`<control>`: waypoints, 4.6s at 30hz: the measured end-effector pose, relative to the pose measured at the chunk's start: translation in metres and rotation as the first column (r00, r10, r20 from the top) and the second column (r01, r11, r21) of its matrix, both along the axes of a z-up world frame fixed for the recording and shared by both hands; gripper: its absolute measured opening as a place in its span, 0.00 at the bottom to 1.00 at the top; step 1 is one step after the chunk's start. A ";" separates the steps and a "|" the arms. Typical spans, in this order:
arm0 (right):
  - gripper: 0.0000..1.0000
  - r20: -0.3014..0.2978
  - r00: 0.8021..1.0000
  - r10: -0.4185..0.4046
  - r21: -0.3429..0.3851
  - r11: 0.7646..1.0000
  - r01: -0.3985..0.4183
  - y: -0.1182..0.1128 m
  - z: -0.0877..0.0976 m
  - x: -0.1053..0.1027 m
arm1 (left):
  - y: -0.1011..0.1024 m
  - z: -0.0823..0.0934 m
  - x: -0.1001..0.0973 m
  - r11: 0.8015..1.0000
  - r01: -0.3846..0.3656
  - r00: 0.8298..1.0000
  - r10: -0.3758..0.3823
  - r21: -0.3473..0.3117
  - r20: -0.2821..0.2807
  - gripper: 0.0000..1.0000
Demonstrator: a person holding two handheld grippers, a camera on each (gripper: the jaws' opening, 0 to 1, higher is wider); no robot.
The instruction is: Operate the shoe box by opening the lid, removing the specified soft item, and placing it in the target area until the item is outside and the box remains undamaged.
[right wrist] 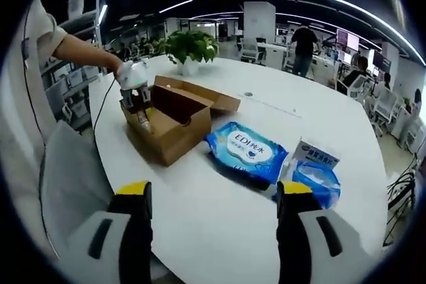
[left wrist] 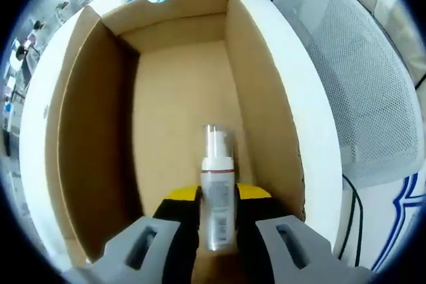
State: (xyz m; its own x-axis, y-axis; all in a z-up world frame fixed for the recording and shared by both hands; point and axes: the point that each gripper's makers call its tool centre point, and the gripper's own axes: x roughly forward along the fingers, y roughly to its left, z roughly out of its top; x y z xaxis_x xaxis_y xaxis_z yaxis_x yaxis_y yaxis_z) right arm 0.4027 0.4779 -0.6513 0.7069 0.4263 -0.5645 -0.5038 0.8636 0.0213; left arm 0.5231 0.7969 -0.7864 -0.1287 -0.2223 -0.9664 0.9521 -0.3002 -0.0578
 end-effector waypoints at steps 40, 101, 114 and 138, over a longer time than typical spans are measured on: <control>0.44 0.091 0.976 0.196 0.068 0.977 -0.203 0.078 0.020 0.003 | -0.049 0.089 -0.029 0.952 -0.130 0.990 0.138 -0.276 0.010 0.17; 0.18 0.128 0.844 0.521 0.022 0.849 -0.528 0.173 0.032 -0.010 | -0.137 0.148 -0.124 0.851 0.047 0.986 -0.123 -0.523 -0.112 0.17; 0.17 0.106 0.840 0.533 -0.009 0.845 -0.535 0.173 0.030 -0.012 | -0.140 0.145 -0.126 0.845 0.019 0.986 -0.104 -0.534 -0.129 0.17; 0.15 0.036 0.827 0.561 -0.027 0.827 -0.561 0.163 0.044 0.001 | -0.144 0.157 -0.104 0.793 -0.052 0.997 0.008 -0.606 -0.074 0.28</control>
